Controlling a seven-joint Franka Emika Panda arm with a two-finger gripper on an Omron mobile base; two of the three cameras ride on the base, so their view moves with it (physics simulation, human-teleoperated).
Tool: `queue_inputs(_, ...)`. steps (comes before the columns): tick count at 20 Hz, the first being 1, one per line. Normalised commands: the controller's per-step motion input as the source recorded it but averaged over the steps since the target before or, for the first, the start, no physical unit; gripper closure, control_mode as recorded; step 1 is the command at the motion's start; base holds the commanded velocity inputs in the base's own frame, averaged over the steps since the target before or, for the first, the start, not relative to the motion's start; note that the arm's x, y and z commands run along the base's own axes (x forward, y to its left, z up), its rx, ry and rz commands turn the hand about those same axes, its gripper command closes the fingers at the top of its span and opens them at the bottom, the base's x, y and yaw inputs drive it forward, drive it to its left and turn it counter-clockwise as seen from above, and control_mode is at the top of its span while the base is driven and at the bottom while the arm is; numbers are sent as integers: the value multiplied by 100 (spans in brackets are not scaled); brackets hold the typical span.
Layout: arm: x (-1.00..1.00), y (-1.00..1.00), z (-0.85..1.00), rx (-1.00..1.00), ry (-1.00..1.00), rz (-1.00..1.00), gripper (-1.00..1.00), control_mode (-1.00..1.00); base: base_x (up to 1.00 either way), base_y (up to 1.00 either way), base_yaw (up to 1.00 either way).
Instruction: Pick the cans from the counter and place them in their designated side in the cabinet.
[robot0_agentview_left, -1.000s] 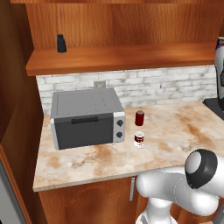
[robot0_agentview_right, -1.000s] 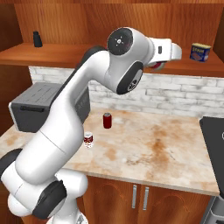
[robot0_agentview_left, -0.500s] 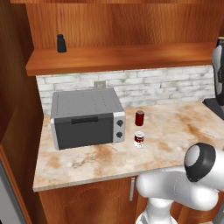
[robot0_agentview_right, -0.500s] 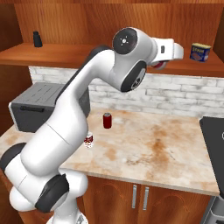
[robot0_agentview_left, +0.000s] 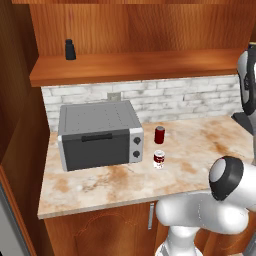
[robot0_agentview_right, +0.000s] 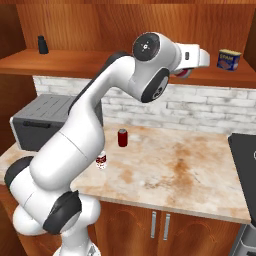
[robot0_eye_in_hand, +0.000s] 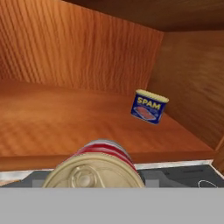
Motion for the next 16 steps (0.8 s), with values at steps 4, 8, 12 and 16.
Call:
queue_inputs(4,23,-5,-6,0,1,0,100,-100,0,0,0)
queue_inputs(8,22,-9,-5,0,4,0,100,-100,0,0,0)
queue_inputs(12,23,-11,-1,0,4,0,100,-100,0,0,0)
queue_inputs(16,25,-11,0,0,3,0,100,-100,0,0,0)
